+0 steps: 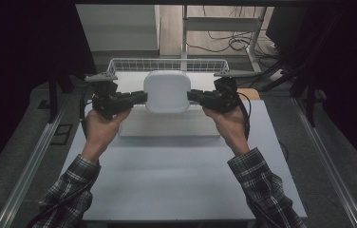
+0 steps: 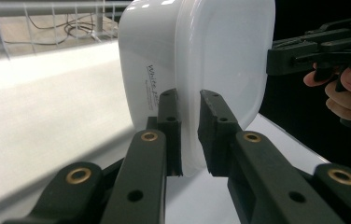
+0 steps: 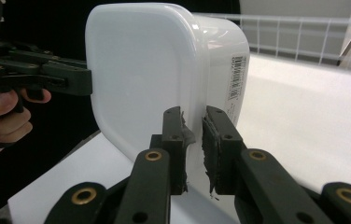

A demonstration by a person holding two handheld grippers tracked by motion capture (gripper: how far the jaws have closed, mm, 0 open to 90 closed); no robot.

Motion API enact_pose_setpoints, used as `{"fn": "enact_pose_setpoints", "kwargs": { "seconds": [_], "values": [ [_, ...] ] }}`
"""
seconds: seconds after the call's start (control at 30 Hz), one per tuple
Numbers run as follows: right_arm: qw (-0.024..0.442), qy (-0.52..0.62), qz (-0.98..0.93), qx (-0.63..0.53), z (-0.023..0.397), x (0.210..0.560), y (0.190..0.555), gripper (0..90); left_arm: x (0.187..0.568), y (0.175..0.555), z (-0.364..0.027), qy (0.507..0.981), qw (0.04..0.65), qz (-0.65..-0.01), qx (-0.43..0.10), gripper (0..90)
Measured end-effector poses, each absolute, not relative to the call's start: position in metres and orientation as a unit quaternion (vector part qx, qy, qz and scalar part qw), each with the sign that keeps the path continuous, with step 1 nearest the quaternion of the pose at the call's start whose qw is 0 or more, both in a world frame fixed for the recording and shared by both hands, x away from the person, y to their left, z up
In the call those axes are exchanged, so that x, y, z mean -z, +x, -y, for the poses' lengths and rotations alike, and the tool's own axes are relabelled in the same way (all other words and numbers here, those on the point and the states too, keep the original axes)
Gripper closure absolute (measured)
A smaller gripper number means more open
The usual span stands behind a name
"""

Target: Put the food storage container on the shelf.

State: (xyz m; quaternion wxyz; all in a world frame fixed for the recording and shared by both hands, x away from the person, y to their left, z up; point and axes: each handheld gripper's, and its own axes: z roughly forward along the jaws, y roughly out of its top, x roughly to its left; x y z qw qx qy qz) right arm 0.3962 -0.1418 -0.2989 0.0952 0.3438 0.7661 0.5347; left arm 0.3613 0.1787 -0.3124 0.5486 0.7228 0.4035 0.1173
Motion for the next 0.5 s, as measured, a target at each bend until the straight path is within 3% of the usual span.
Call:
{"fn": "enact_pose_setpoints", "kwargs": {
  "seconds": [0.5],
  "values": [
    [0.087, 0.384, -0.765, -0.510, 0.133, 0.298, 0.438, 76.7, 0.318, 0.404, -0.179, 0.720, 0.535, -0.433, -0.086, 79.2]
  ]
}}
